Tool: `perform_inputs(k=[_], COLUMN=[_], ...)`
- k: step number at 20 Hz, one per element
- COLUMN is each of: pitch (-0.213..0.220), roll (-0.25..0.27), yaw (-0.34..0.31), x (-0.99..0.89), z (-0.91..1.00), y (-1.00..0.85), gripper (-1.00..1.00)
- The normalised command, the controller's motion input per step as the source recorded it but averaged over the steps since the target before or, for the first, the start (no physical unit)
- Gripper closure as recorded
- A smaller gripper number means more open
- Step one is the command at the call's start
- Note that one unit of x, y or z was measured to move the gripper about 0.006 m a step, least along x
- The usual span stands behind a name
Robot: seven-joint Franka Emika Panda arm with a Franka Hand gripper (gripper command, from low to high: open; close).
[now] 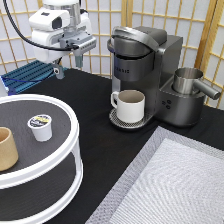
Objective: Make coffee
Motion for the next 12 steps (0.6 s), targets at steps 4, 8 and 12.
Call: perform_inputs(k=[4,8,12], pitch=[0.010,0.105,0.062], roll=[0.002,0.054,0.004], yaw=[-0.004,-0.035,-0.004], x=[0.14,0.82,0.96], z=[0.10,0.77,1.00], y=[-0.08,-0.15,-0.06], gripper=[-1.00,-1.00,-1.00])
